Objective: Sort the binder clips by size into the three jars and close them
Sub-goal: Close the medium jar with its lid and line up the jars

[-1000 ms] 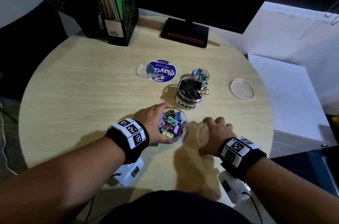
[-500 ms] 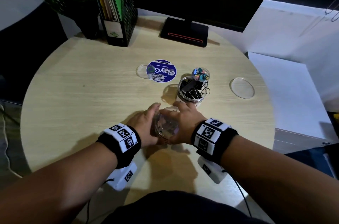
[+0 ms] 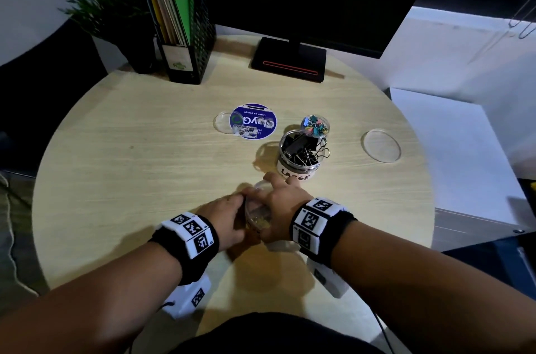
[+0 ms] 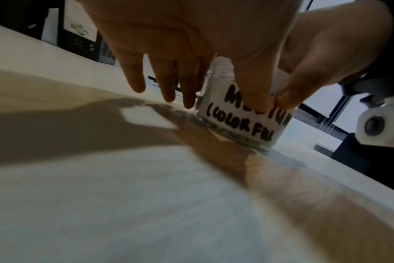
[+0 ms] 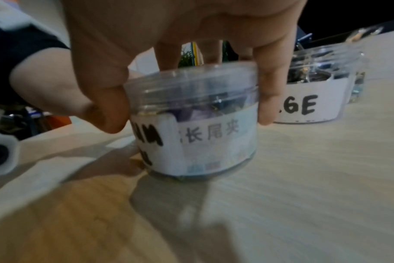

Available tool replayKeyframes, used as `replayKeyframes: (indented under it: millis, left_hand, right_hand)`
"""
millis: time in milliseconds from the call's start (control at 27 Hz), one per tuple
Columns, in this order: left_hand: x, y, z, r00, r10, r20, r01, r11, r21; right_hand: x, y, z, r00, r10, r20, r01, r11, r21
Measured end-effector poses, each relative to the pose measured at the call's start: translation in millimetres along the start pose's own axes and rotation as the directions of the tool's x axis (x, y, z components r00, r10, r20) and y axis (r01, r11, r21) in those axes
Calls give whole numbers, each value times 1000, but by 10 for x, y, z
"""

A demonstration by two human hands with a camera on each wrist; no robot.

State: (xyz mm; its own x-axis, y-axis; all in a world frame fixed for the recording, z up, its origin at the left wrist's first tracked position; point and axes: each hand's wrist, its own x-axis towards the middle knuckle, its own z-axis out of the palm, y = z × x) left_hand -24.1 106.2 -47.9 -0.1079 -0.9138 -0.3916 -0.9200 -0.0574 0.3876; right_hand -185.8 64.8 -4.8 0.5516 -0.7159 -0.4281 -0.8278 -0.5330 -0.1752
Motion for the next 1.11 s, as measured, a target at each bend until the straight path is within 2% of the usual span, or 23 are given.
replayKeyframes:
  millis: [111, 185, 223, 334, 408, 445, 519, 556, 630, 705, 779, 816, 890, 927, 964, 1076, 1113]
  left_hand:
    - [-9, 57, -42, 995, 100, -21, -102, 988, -117]
    - [-33, 112, -110, 983, 173, -64, -182, 962, -202]
    - [-49, 146, -161, 978, 193, -78, -207, 948, -241]
    - [-91, 258, -310, 969, 221, -109, -245, 897, -368]
    - [-88, 316, -374, 960, 227, -163, -278, 846, -456]
    - [-76, 343, -407, 955, 226, -190, -293, 812, -505]
    - [-56, 389, -508, 949, 225, -219, -313, 735, -602]
    - [-48, 399, -559, 948, 230, -221, -319, 694, -645]
    - [-30, 412, -639, 946, 251, -204, -317, 593, -740]
    - [-18, 423, -694, 944, 298, -141, -269, 449, -852]
    - [-25, 441, -736, 913, 403, -66, -203, 308, -930]
    - [-32, 452, -751, 898, 438, -42, -180, 278, -944]
    - [-62, 461, -749, 914, 404, -35, -170, 302, -938]
    - [-74, 458, -732, 933, 357, -48, -179, 343, -922]
    - [-84, 448, -711, 949, 306, -69, -199, 418, -887]
    - [-122, 470, -696, 962, 226, -151, -270, 733, -624]
    - [-138, 494, -705, 960, 223, -171, -280, 806, -521]
  right_hand:
    - [-63, 96, -40, 999, 20, -36, -16, 994, 112]
    - [-145, 191, -84, 993, 65, -103, -32, 953, 301]
    - [-197, 233, -121, 987, 90, -136, -22, 901, 434]
    - [-357, 284, -254, 965, 121, -235, 98, 661, 744]
    - [-443, 270, -354, 949, 116, -294, 196, 514, 835]
    - [-466, 264, -386, 947, 109, -302, 233, 411, 881]
    - [-483, 271, -438, 955, 96, -281, 259, 194, 946]
    - [-477, 285, -444, 954, 97, -283, 269, 132, 954]
    - [-477, 305, -463, 944, 88, -319, 306, 130, 943]
    - [-484, 300, -470, 928, 55, -368, 350, 208, 914]
    - [-504, 299, -445, 913, 18, -407, 389, 262, 883]
    - [-510, 302, -424, 907, 10, -420, 403, 264, 876]
    - [-504, 314, -386, 904, 5, -427, 410, 270, 871]
    - [-486, 324, -371, 906, 3, -424, 405, 284, 869]
    - [-470, 332, -362, 911, -1, -412, 396, 278, 875]
    - [-419, 325, -315, 949, 40, -311, 305, 121, 945]
    - [-394, 326, -278, 960, 63, -273, 267, 90, 960]
